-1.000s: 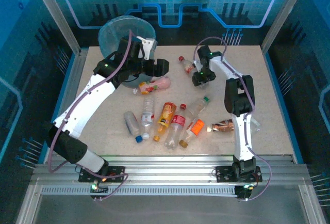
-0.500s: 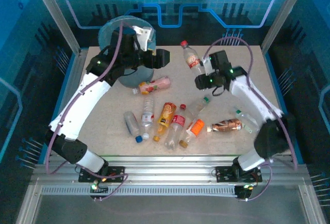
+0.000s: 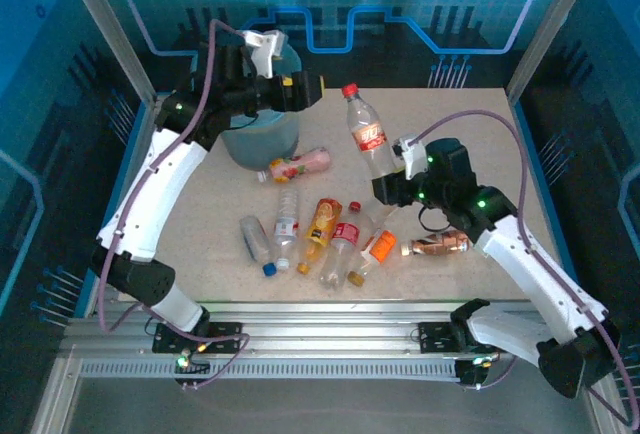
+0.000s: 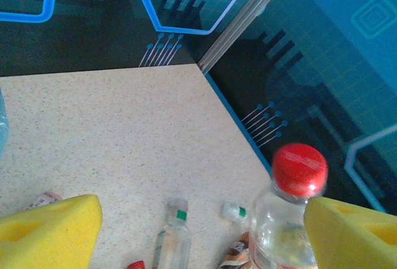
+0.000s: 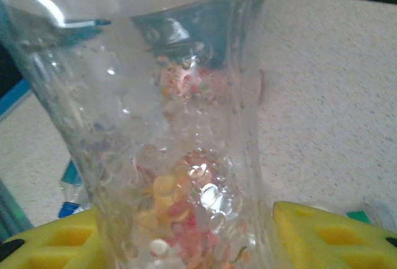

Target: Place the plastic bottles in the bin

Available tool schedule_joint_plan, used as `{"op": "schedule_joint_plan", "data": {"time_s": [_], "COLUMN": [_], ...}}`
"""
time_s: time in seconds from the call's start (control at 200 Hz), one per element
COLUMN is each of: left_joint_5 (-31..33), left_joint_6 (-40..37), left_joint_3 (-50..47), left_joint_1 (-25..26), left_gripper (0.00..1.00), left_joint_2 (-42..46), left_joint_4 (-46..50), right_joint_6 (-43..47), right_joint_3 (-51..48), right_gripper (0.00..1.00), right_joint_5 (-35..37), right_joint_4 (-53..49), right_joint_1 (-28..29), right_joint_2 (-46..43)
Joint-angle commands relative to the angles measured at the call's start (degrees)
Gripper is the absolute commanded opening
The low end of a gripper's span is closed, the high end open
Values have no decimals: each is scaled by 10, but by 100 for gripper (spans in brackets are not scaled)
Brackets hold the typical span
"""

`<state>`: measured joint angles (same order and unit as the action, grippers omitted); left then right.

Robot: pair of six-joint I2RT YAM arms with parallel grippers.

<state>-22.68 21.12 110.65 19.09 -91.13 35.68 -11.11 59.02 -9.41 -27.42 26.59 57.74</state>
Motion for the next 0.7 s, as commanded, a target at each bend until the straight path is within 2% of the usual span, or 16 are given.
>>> {"op": "schedule_joint_plan", "data": {"time_s": [0.0, 0.105, 0.305, 0.445, 0.695], "left_joint_5": [-76, -134, -196, -212, -216], "left_joint_6": [32, 28, 34, 33, 4], "left_joint_3": [12, 23, 22, 23, 34], "left_joint_1": [-6, -6, -5, 0, 13], "left_gripper": [85, 84, 82, 79, 67], "left_joint_2": [-1, -11, -16, -21, -26], "left_joint_4": [-25, -24, -33, -28, 11], "right_joint_6": [7, 7, 5, 13, 13], "right_joint_3": [-3, 3, 21, 32, 48], "right_gripper": [46, 46, 45, 45, 46], "right_joint_5": [-41, -47, -66, -72, -51], "right_joint_4": [22, 21, 23, 27, 15], "right_joint_1": [11, 13, 26, 44, 65], "right_joint_2": [-17, -17, 3, 18, 43]}}
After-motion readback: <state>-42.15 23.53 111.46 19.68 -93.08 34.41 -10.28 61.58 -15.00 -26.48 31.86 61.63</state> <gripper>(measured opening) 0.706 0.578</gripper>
